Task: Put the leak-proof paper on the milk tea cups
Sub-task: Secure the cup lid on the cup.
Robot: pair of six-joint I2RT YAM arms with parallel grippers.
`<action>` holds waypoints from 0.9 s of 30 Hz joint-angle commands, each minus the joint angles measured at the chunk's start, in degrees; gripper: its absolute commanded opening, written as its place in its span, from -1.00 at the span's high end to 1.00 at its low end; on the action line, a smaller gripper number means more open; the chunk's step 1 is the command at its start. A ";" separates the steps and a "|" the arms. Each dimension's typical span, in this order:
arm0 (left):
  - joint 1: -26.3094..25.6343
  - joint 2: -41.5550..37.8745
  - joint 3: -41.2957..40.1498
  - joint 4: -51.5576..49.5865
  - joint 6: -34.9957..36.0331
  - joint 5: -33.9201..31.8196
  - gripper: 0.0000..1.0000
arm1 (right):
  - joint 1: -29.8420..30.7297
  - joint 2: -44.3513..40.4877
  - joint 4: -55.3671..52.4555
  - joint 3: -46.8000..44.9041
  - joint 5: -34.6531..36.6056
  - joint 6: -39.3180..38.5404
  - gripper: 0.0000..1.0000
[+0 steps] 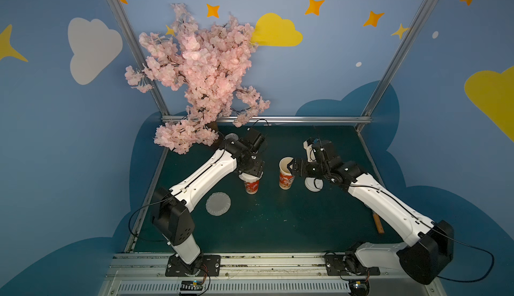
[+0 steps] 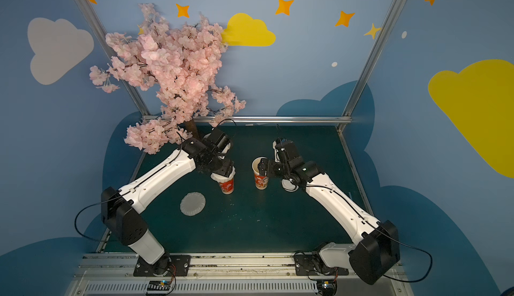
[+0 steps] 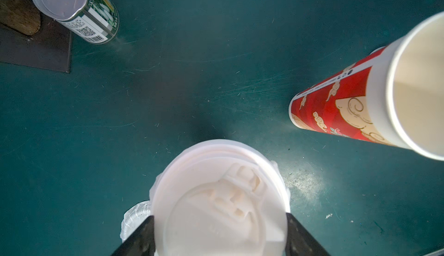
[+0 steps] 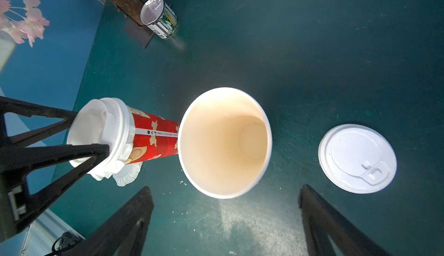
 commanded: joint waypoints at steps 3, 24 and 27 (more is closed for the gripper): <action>0.27 0.90 -3.45 -2.14 -1.13 1.96 -0.56 | 0.33 -0.03 -0.23 1.06 0.51 0.08 -0.89; 0.22 -0.16 -7.38 -0.81 -2.05 3.22 -0.57 | 0.59 1.81 -0.95 4.16 0.10 -1.42 -0.89; 0.19 -0.34 -7.70 -0.54 -2.20 3.45 -0.57 | 0.59 2.07 -0.94 4.49 0.01 -1.58 -0.89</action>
